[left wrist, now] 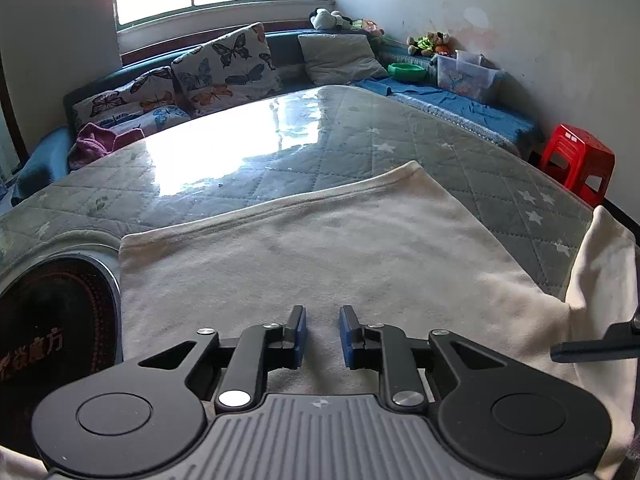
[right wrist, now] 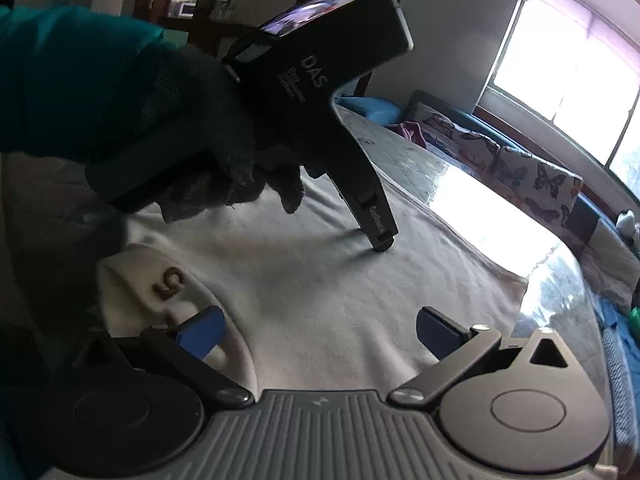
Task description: Fold clothes
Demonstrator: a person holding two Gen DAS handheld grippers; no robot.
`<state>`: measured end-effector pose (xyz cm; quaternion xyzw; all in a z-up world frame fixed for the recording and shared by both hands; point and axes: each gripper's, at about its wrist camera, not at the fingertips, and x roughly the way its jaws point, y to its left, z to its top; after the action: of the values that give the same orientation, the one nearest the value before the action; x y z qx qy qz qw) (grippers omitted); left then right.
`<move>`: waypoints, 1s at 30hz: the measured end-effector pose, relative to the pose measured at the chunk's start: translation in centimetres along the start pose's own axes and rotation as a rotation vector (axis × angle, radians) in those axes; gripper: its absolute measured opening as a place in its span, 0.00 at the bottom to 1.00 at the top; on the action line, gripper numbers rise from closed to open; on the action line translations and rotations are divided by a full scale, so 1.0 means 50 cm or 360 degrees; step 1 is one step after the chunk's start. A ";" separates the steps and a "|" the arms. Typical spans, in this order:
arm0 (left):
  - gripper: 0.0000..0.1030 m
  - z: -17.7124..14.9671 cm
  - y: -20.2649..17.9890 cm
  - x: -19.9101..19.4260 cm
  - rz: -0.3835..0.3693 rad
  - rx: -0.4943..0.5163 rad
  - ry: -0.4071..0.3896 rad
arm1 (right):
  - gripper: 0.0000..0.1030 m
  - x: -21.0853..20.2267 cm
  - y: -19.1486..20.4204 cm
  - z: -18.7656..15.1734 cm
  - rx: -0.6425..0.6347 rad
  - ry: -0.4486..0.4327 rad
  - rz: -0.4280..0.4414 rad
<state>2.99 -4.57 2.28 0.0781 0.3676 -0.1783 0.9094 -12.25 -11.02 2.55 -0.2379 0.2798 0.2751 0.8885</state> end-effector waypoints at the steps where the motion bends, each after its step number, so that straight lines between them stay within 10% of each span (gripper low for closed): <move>1: 0.23 -0.003 0.001 -0.007 0.0011 -0.0016 -0.0005 | 1.00 0.001 -0.002 -0.002 0.0029 0.0007 -0.0004; 15: 0.24 -0.199 -0.056 -0.200 -0.0001 0.0079 -0.0125 | 1.00 -0.046 -0.052 -0.068 0.0428 0.0032 -0.0111; 30: 0.47 -0.223 -0.049 -0.220 0.0034 -0.0041 -0.0134 | 1.00 -0.099 -0.178 -0.165 0.0925 0.0073 -0.0176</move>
<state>-12.40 -0.86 1.90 0.0628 0.3303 -0.1670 0.9269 -13.14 -24.09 2.05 0.0056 0.3534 0.1291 0.9265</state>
